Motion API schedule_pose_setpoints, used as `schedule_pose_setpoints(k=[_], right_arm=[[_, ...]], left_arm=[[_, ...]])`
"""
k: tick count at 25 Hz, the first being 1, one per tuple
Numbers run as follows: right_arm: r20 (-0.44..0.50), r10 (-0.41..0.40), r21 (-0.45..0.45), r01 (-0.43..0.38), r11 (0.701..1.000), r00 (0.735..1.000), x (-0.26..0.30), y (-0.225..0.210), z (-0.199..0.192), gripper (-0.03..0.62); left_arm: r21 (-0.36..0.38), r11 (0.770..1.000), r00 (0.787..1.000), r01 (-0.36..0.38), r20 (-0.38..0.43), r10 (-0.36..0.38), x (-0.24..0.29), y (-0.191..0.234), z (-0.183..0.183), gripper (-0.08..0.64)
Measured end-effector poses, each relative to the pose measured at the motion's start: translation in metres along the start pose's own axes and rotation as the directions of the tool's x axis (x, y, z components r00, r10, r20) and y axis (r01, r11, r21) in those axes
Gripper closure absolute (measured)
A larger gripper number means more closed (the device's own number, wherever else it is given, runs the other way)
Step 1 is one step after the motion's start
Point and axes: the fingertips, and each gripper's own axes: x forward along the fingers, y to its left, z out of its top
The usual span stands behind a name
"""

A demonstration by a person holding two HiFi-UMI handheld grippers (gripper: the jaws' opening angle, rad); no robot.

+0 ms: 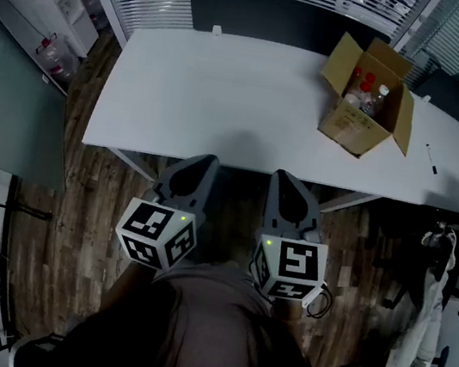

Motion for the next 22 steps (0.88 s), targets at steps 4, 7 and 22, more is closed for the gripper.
schedule_pose_setpoints(k=[4,7,22], right_arm=[[0.019,0.03,-0.001,-0.03,1.0,0.999,-0.006,-0.009,0.001,0.569],[0.033,0.055,-0.01,-0.055,0.998,0.998,-0.009,-0.019,0.0,0.569],[0.019,0.048,0.038,-0.049,0.998,0.999,0.001,-0.082,-0.006,0.568]], left_arm=[[-0.006,1.0,1.0,-0.018,-0.004,0.018,0.007,-0.009,-0.007,0.551],[-0.009,0.999,1.0,-0.031,0.006,0.031,0.012,-0.016,-0.011,0.551],[-0.004,1.0,0.999,-0.001,-0.039,0.001,0.059,-0.039,-0.021,0.551]])
